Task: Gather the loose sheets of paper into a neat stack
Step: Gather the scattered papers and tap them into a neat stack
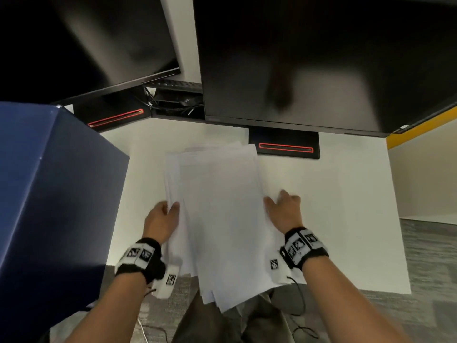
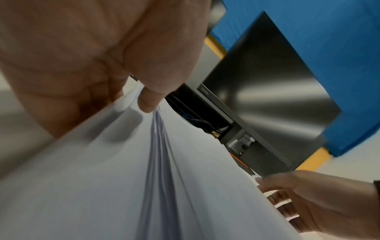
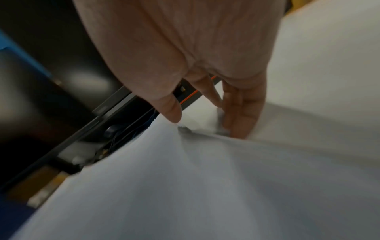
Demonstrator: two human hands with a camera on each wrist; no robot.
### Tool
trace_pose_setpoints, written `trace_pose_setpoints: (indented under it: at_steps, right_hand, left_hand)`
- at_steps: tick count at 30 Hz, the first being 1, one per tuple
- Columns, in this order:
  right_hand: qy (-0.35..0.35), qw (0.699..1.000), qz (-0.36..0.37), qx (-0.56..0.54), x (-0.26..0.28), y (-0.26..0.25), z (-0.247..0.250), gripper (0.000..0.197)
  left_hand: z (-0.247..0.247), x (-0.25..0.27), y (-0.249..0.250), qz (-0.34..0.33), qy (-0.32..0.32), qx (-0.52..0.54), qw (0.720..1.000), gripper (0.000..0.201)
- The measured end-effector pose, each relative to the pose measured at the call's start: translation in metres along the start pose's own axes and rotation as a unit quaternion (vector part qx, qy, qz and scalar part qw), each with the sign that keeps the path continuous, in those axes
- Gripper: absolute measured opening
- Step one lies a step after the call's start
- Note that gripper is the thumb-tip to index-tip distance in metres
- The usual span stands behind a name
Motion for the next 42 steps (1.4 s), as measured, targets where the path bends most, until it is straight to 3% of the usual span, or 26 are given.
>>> trace_pose_setpoints:
  at_steps: [2, 6, 9, 12, 16, 19, 22, 25, 31, 33, 37, 39, 42]
  right_hand:
    - [-0.036, 0.999, -0.010, 0.039, 0.013, 0.009, -0.016, 0.067]
    - [-0.089, 0.995, 0.016, 0.051, 0.028, -0.018, -0.039, 0.071]
    - [-0.063, 0.997, 0.042, 0.028, 0.023, -0.015, -0.023, 0.057]
    - [-0.067, 0.996, 0.044, 0.044, 0.031, 0.014, -0.009, 0.055]
    - [-0.146, 0.987, 0.043, 0.059, 0.064, 0.031, -0.025, 0.069]
    - [-0.158, 0.986, 0.043, 0.028, 0.085, 0.021, -0.037, 0.057]
    - [-0.128, 0.991, 0.013, -0.042, 0.089, 0.026, -0.029, 0.049]
    - [-0.119, 0.991, 0.015, 0.064, 0.090, 0.045, -0.018, 0.049]
    - [-0.238, 0.946, 0.005, 0.219, 0.097, 0.057, -0.028, 0.070]
    - [-0.204, 0.956, 0.006, 0.213, 0.077, 0.045, -0.011, 0.080]
    - [-0.052, 0.994, 0.065, 0.065, 0.012, 0.002, 0.016, 0.065]
    - [-0.043, 0.995, 0.081, 0.048, -0.012, -0.020, 0.006, 0.059]
    - [-0.089, 0.990, 0.087, 0.068, -0.031, -0.044, -0.019, 0.058]
  left_hand:
    - [-0.015, 0.005, -0.009, 0.019, -0.013, -0.027, 0.999, 0.051]
    - [-0.036, 0.028, 0.022, -0.015, 0.007, -0.002, 1.000, 0.039]
    - [-0.025, 0.036, 0.016, -0.022, 0.009, 0.013, 1.000, 0.038]
    - [-0.012, 0.043, -0.014, -0.030, 0.015, -0.066, 0.997, 0.031]
    - [-0.030, 0.061, -0.041, -0.038, 0.001, -0.171, 0.985, 0.042]
    - [-0.049, 0.071, -0.042, -0.062, -0.006, -0.151, 0.986, 0.033]
    - [-0.044, 0.080, -0.048, -0.047, 0.015, -0.090, 0.995, 0.032]
    - [-0.033, 0.088, -0.057, -0.042, 0.043, -0.082, 0.995, 0.025]
    - [-0.042, 0.091, -0.054, -0.055, 0.000, -0.151, 0.987, 0.023]
    - [-0.030, 0.074, -0.043, -0.037, 0.011, -0.114, 0.993, 0.024]
    - [-0.009, 0.040, 0.007, -0.047, 0.074, -0.016, 0.996, 0.036]
    - [-0.011, 0.029, 0.034, -0.060, 0.086, 0.004, 0.994, 0.034]
    - [-0.014, 0.016, 0.058, -0.065, 0.096, 0.007, 0.993, 0.034]
Point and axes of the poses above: each hand's wrist, its own x-axis away from the middle knuckle, its own z-axis out of the back of the hand, y = z × x, the point moved 7 cm from there along -x, towards the middle knuckle, and after that the axes turned 9 degrees about z, right-handed, at the moved point
